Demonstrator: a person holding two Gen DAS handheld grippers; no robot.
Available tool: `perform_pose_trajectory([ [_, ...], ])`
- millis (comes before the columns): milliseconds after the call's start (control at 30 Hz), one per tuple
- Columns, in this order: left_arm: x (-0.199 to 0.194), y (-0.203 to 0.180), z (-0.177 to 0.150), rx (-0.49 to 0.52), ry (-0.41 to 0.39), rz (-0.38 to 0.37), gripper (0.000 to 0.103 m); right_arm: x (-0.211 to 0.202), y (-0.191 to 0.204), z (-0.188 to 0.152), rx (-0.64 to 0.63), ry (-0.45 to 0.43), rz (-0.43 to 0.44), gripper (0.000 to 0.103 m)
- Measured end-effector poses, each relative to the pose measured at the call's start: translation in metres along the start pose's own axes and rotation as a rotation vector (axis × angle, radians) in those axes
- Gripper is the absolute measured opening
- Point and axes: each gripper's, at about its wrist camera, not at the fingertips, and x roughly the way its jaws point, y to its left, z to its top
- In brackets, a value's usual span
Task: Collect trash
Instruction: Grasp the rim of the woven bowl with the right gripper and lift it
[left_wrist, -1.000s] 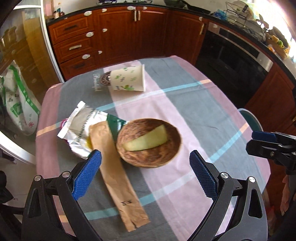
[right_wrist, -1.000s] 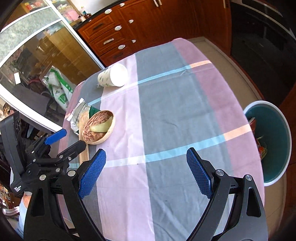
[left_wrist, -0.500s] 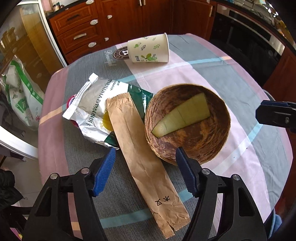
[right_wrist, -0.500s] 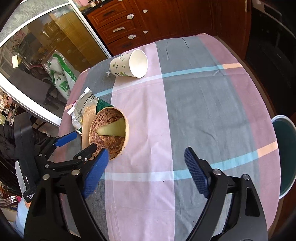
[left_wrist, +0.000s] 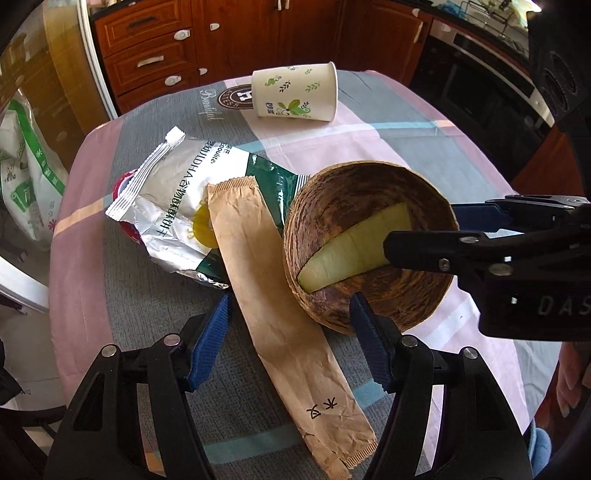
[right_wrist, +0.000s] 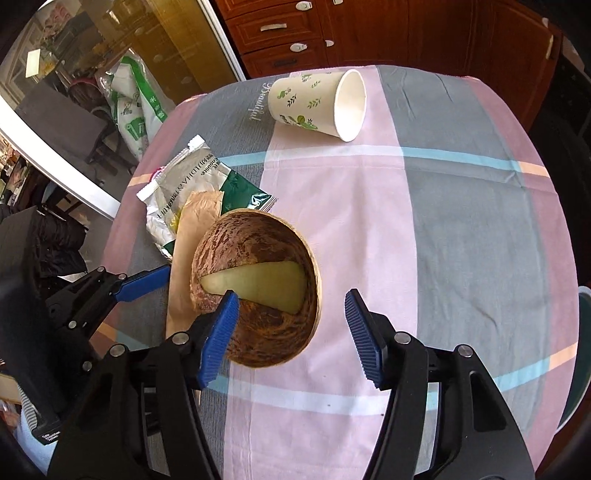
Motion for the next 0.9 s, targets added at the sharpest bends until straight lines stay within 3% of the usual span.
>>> perform_pose_trajectory([
  [67, 0.001, 0.004, -0.002, -0.009, 0.0, -0.011, 0.067, 0.003, 0.0, 0.001, -0.003, -0.015, -0.006, 0.046],
  [100, 0.0, 0.005, -0.002, -0.011, -0.007, -0.016, 0.067, 0.003, -0.001, 0.001, 0.001, -0.015, 0.009, 0.02],
  [400, 0.001, 0.003, -0.003, 0.005, -0.025, 0.007, 0.062, -0.01, -0.018, -0.012, 0.077, 0.015, 0.133, 0.02],
  [600, 0.001, -0.001, -0.005, 0.017, -0.032, 0.022, 0.062, -0.016, -0.022, -0.027, 0.083, 0.002, 0.138, 0.016],
  [733, 0.001, -0.002, -0.006, 0.019, -0.034, 0.024, 0.062, 0.01, -0.011, -0.033, 0.085, 0.06, 0.153, 0.016],
  [900, 0.001, -0.006, -0.007, 0.031, -0.027, 0.022, 0.063, -0.005, -0.006, -0.031, 0.082, -0.01, 0.149, 0.008],
])
